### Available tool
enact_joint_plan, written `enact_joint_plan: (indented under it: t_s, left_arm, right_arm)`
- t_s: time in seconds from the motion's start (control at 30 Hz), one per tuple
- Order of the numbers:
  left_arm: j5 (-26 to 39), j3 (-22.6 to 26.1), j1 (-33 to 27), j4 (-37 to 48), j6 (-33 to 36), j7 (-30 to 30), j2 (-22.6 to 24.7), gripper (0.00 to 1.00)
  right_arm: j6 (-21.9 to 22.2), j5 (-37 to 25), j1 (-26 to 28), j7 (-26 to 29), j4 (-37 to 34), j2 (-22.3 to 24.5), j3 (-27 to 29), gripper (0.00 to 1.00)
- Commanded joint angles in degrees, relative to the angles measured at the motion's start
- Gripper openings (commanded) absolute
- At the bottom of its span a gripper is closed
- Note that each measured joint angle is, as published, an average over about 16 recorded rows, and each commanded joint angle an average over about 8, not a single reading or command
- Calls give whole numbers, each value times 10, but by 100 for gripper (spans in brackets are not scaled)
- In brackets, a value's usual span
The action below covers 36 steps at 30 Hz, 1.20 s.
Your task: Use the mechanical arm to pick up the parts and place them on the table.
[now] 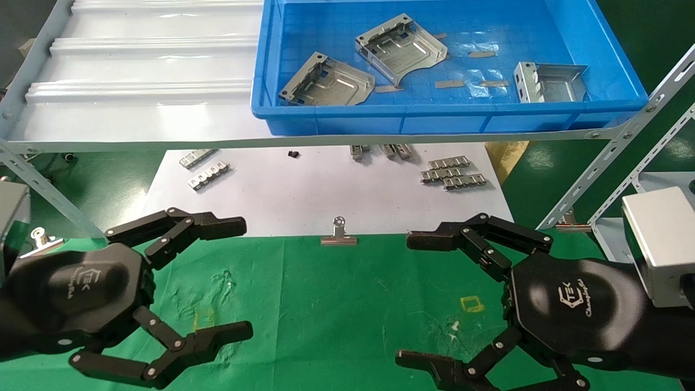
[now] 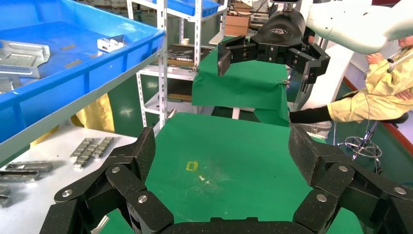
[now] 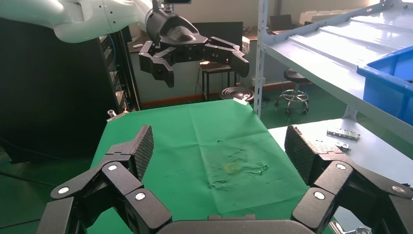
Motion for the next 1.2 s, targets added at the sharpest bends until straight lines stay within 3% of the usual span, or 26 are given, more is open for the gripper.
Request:
enact_joint_plan:
  t_s: [0.03, 0.4, 0.43, 0.67, 0.7, 1.2]
  left_arm:
    - [0, 0, 0, 0, 0, 0, 0, 100]
    - [0, 0, 0, 0, 0, 0, 0, 100]
    - [0, 0, 0, 0, 0, 0, 0, 91]
    - [0, 0, 0, 0, 0, 0, 0, 4]
    - [0, 0, 0, 0, 0, 0, 0, 0]
    - [0, 0, 0, 0, 0, 0, 0, 0]
  right_arm:
    - [0, 0, 0, 0, 0, 0, 0, 100]
    - [0, 0, 0, 0, 0, 0, 0, 100]
    - [0, 0, 0, 0, 0, 0, 0, 100]
    - [0, 0, 0, 0, 0, 0, 0, 100]
    - [0, 0, 0, 0, 0, 0, 0, 100]
    - [0, 0, 0, 0, 0, 0, 0, 100]
